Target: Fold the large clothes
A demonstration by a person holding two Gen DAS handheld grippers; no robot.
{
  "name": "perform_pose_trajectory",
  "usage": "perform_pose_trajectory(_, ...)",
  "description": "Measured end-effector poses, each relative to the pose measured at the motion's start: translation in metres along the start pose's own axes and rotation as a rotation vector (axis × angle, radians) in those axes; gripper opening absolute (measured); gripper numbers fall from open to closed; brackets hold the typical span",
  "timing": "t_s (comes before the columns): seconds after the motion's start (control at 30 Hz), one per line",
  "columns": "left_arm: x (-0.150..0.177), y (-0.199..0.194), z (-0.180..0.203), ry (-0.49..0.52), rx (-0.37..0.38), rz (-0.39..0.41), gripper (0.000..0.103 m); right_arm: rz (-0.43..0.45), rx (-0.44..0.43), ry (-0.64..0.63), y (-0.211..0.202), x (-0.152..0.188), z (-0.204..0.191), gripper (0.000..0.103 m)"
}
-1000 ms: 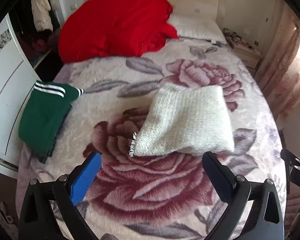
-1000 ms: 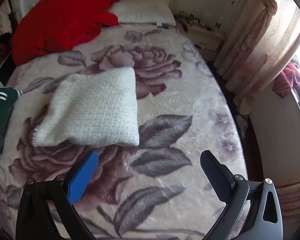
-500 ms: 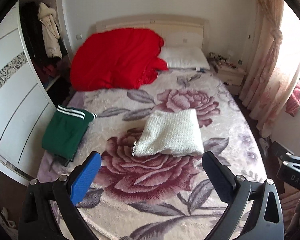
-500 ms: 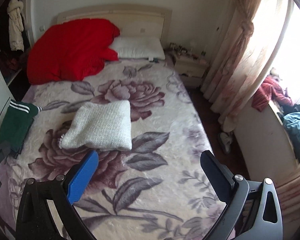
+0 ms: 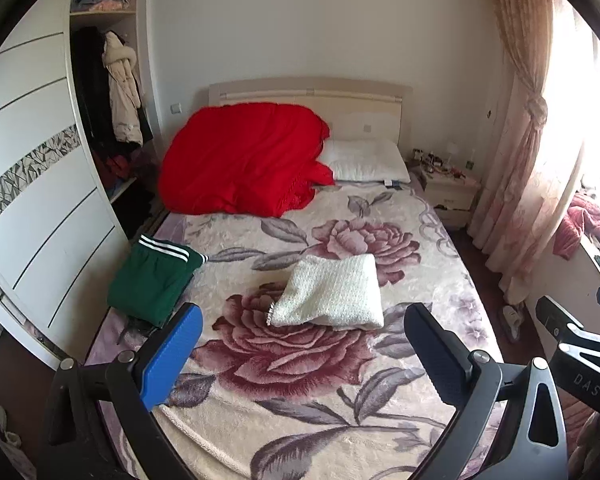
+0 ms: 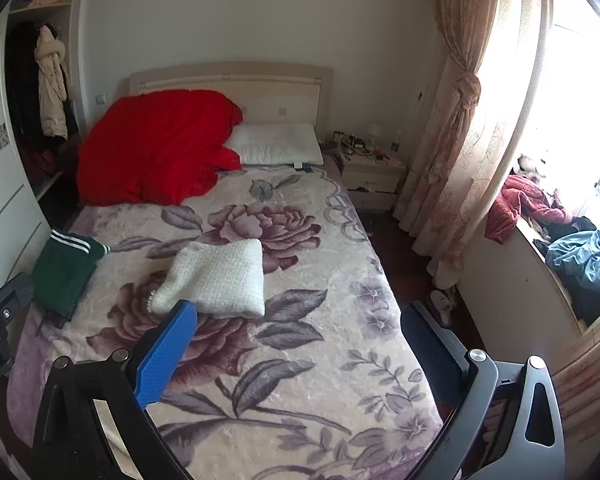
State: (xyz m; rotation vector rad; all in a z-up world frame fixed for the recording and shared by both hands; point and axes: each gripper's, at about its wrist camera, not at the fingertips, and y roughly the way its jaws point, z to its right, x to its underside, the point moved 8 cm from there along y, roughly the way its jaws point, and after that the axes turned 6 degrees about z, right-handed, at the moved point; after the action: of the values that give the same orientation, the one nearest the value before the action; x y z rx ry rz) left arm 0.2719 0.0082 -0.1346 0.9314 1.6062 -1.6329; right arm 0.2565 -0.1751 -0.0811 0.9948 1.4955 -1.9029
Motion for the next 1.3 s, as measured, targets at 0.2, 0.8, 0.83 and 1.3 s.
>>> perform_pose_trajectory(0.2,0.002,-0.021,0.003,-0.01,-0.011,0.03,0.103,0.035,-0.024,0.0,-0.037,-0.005,0.004,0.103)
perform_pose_trajectory(0.8,0.004,-0.044,0.001,-0.01,-0.041,0.078,0.103,0.082,-0.069,0.001,-0.066,-0.015,0.007,0.103)
perform_pose_trajectory(0.83,0.004,-0.045,0.0,-0.009,-0.045,0.081,0.103,0.086,-0.074,0.001,-0.068,-0.015,0.006,0.103)
perform_pose_trajectory(1.3,0.004,-0.053,0.002,-0.005,-0.047,0.09,0.103,0.1,-0.102,0.003,-0.074,-0.018,0.003,0.103)
